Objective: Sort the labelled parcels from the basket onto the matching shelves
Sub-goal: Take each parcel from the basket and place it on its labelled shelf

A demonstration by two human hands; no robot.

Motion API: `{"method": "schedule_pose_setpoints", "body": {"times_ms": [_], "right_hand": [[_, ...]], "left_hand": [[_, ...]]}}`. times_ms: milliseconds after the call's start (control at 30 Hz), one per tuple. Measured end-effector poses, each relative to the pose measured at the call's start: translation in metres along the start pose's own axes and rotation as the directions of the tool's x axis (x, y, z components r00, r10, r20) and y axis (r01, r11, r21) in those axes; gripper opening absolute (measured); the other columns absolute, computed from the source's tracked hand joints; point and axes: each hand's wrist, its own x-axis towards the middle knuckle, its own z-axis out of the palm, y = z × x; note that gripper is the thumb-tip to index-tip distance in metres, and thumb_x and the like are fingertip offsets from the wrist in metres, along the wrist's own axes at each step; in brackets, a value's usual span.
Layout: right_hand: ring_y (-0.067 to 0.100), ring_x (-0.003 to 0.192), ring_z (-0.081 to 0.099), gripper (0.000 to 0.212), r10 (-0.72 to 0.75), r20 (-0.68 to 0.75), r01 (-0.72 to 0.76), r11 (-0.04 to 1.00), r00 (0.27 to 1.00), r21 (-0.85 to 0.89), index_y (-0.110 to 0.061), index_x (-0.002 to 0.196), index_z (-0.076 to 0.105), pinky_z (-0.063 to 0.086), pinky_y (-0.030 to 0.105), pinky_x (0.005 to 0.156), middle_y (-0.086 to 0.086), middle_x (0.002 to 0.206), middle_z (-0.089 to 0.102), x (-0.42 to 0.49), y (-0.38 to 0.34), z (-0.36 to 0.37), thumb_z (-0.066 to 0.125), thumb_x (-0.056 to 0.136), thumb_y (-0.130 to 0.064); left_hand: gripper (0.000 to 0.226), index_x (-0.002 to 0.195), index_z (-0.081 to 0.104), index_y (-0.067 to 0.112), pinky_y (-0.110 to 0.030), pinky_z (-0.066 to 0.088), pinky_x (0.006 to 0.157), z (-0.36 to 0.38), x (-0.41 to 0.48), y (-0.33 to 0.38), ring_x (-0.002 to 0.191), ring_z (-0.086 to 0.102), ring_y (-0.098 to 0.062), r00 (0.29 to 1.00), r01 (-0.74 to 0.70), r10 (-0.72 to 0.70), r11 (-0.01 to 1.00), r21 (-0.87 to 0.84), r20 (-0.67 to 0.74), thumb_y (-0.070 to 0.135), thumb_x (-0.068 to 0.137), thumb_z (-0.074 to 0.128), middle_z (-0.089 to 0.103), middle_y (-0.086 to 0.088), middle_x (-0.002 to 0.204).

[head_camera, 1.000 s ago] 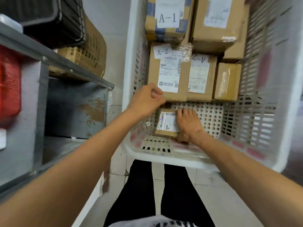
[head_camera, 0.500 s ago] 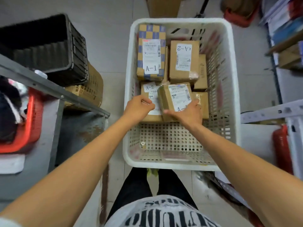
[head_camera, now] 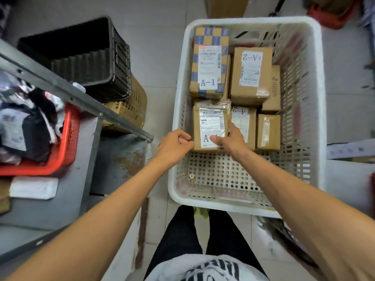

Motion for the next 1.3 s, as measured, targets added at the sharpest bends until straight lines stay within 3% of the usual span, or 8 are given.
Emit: {"method": "schedule_pose_setpoints", "body": {"times_ms": [300, 533, 700, 867, 1000, 1133, 1233, 1300], "right_hand": [[0.026, 0.113, 0.06, 0.068, 0.007, -0.086, -0.009, 1.0, 0.996, -0.018, -0.015, 0.141, 0.043, 0.049, 0.046, 0.099, 0.009, 0.127, 0.061, -0.026, -0.015, -0.034, 0.074, 0.081, -0.004], [0.016, 0.114, 0.054, 0.066, -0.236, -0.212, 0.251, 0.967, 0.948, 0.045, -0.018, 0.14, 0.044, 0.048, 0.045, 0.1, -0.005, 0.122, 0.056, -0.061, -0.075, -0.075, 0.07, 0.082, -0.001], [0.008, 0.099, 0.062, 0.057, -0.383, -0.303, 0.419, 0.906, 0.872, 0.061, -0.019, 0.134, 0.051, 0.054, 0.02, 0.075, -0.006, 0.116, 0.064, -0.099, -0.113, -0.096, 0.07, 0.082, -0.002], [0.006, 0.101, 0.063, 0.052, -0.434, -0.458, 0.504, 0.863, 0.776, 0.037, -0.022, 0.124, 0.058, 0.053, 0.033, 0.091, -0.012, 0.108, 0.067, -0.151, -0.128, -0.1, 0.071, 0.077, -0.003], [-0.016, 0.087, 0.058, 0.048, -0.43, -0.585, 0.547, 0.837, 0.687, 0.026, -0.022, 0.121, 0.058, 0.046, 0.006, 0.072, -0.021, 0.1, 0.063, -0.204, -0.121, -0.091, 0.067, 0.08, 0.001], [-0.01, 0.09, 0.058, 0.042, -0.357, -0.695, 0.535, 0.844, 0.624, 0.046, -0.025, 0.115, 0.057, 0.045, 0.006, 0.072, -0.019, 0.097, 0.063, -0.254, -0.1, -0.086, 0.067, 0.082, -0.001], [-0.001, 0.092, 0.061, 0.037, -0.318, -0.73, 0.507, 0.861, 0.606, 0.046, -0.021, 0.115, 0.06, 0.054, 0.023, 0.081, -0.012, 0.099, 0.067, -0.291, -0.074, -0.084, 0.069, 0.082, -0.006], [-0.009, 0.086, 0.059, 0.035, -0.325, -0.748, 0.507, 0.862, 0.578, 0.017, -0.022, 0.112, 0.058, 0.05, 0.01, 0.072, -0.013, 0.097, 0.066, -0.315, -0.06, -0.087, 0.068, 0.083, -0.004]], "left_hand": [[0.019, 0.102, 0.062, 0.017, -0.029, 0.048, 0.076, -0.019, -0.01, 0.032, 0.088, 0.063, -0.015, 1.0, -0.001, 0.002, 1.0, 0.03, -0.023, 0.026, 0.085, 0.064, 0.06, 0.005, 0.08], [0.019, 0.104, 0.061, 0.02, -0.016, 0.037, 0.059, -0.034, -0.025, 0.083, 0.081, 0.058, -0.007, 0.99, -0.115, 0.123, 0.988, 0.105, -0.066, 0.027, 0.086, 0.063, 0.063, 0.004, 0.089], [0.02, 0.103, 0.061, 0.017, -0.022, 0.042, 0.067, -0.052, -0.035, 0.119, 0.088, 0.061, -0.013, 0.961, -0.259, 0.27, 0.956, 0.14, -0.062, 0.025, 0.086, 0.064, 0.062, 0.006, 0.086], [0.019, 0.1, 0.06, 0.02, -0.026, 0.047, 0.073, -0.067, -0.057, 0.14, 0.083, 0.06, -0.011, 0.905, -0.413, 0.425, 0.884, 0.22, -0.006, 0.027, 0.083, 0.066, 0.062, 0.005, 0.088], [0.017, 0.097, 0.058, 0.02, -0.025, 0.046, 0.067, -0.073, -0.082, 0.147, 0.076, 0.058, -0.007, 0.854, -0.516, 0.513, 0.815, 0.264, 0.086, 0.026, 0.083, 0.065, 0.061, 0.006, 0.084], [0.022, 0.101, 0.06, 0.018, -0.026, 0.047, 0.071, -0.067, -0.112, 0.157, 0.086, 0.059, -0.012, 0.784, -0.615, 0.595, 0.709, 0.345, 0.176, 0.032, 0.085, 0.064, 0.064, 0.003, 0.093], [0.028, 0.103, 0.061, 0.017, -0.03, 0.053, 0.075, -0.055, -0.138, 0.159, 0.087, 0.062, -0.015, 0.741, -0.666, 0.623, 0.628, 0.403, 0.252, 0.038, 0.085, 0.064, 0.066, 0.001, 0.098], [0.028, 0.103, 0.061, 0.017, -0.037, 0.055, 0.079, -0.044, -0.158, 0.163, 0.087, 0.062, -0.016, 0.706, -0.7, 0.645, 0.574, 0.425, 0.292, 0.038, 0.085, 0.063, 0.066, 0.0, 0.098]]}}
